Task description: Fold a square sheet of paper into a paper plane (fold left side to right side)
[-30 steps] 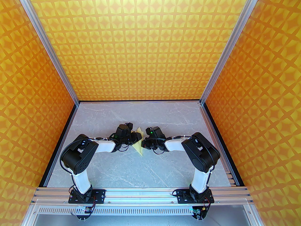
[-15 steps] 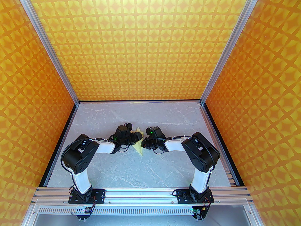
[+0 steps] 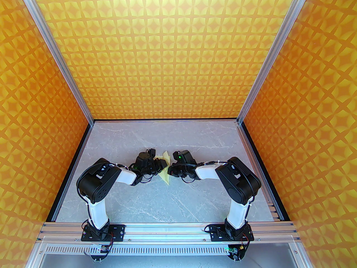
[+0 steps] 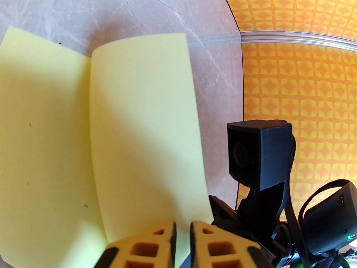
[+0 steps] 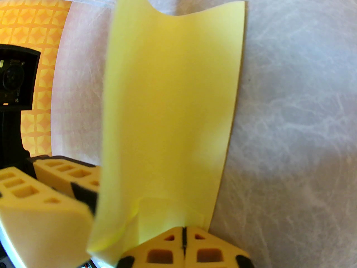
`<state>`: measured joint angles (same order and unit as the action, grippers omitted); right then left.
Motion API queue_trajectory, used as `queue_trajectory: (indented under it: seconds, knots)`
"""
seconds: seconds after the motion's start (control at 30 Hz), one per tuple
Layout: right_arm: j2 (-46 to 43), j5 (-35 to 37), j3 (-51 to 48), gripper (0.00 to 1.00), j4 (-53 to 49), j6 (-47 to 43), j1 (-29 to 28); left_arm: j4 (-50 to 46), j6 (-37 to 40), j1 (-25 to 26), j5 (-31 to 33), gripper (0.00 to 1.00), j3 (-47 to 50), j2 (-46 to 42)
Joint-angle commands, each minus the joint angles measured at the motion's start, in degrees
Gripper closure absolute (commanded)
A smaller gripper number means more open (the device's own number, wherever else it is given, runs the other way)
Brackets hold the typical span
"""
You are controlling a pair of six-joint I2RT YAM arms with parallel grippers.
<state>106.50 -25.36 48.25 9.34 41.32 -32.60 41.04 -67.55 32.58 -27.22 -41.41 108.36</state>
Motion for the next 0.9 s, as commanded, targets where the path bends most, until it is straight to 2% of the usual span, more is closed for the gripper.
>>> queue_trajectory:
  seconds: [0.0,0.57,0.87]
  knots:
    - [0.56,2.69,-1.54,1.00,-3.11,0.25,0.34,-0.34,0.21,-0.31,-0.67,0.89,0.01,0.31]
    - [-5.90,1.36,-1.36,1.00,-3.26,0.46,3.21,-4.82,2.02,-0.24,-0.38,0.88,-2.36,0.72]
    - [-9.00,-2.35,-4.69,0.88,6.36,5.11,6.13,-5.09,2.16,0.01,-0.44,0.88,-2.78,0.95]
